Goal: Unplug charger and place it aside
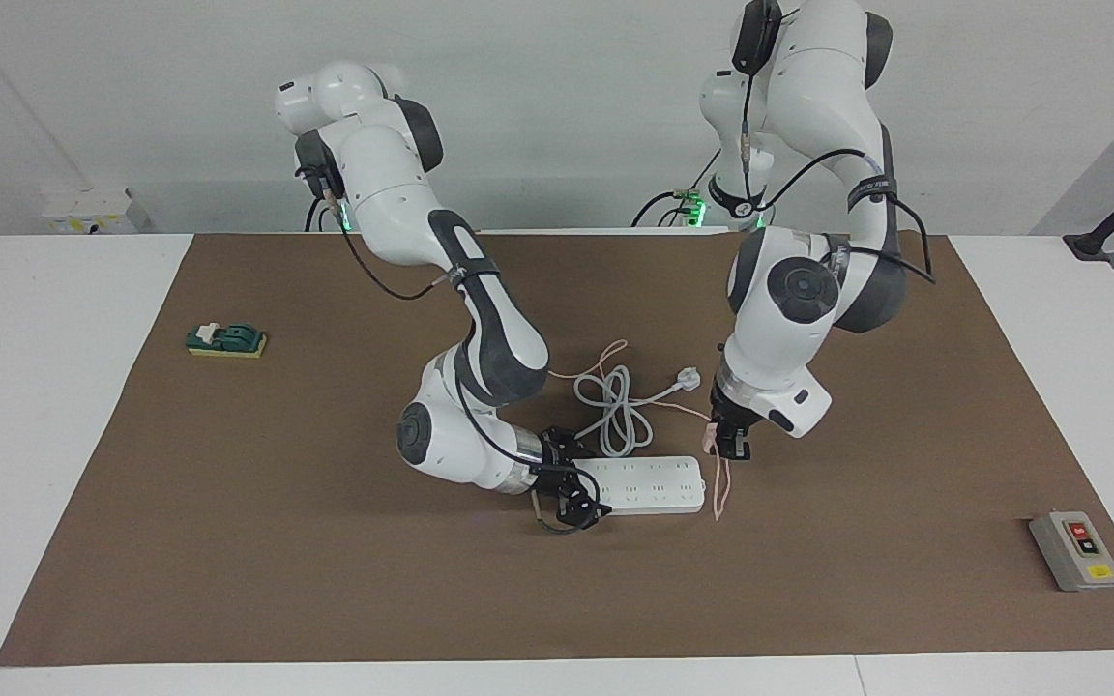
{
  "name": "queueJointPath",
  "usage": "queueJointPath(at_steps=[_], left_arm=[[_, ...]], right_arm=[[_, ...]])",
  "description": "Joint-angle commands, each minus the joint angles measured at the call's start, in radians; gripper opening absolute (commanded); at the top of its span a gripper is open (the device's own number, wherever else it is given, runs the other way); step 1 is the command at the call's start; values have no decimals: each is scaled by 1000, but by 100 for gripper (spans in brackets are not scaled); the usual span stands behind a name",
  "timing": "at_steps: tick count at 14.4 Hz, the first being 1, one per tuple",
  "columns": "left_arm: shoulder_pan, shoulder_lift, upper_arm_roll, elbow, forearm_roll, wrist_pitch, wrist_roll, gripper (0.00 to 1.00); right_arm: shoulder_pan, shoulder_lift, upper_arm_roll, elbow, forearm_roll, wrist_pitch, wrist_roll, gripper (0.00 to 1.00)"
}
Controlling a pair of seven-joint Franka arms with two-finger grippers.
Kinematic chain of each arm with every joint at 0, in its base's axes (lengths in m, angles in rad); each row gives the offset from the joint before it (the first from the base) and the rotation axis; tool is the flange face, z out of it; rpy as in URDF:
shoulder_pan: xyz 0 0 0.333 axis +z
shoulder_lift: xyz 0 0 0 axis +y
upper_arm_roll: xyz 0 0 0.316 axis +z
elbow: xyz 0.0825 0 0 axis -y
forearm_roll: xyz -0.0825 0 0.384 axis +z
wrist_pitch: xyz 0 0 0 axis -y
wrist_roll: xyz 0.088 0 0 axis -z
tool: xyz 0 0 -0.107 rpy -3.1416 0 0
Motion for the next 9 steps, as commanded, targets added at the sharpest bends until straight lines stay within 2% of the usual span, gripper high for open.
queueJointPath(at_steps=[1,3,6,9], left_arm=[[78,-69,-4,-20,-27,-89,157,0],[118,-103,-1,-49,-30,-140,290,0],[190,-155,-1,-132,-30,-154,481,0],[283,-206,-1,-258,-30,-85,709,0]], right_arm=[[1,37,-15,18,5,65,-54,91],[-8,28,-12,21,9,40,-45,100],[-37,-38,-23,21,7,-73,-23,100],[-62,-145,-76,-18,-11,-190,-23,100]])
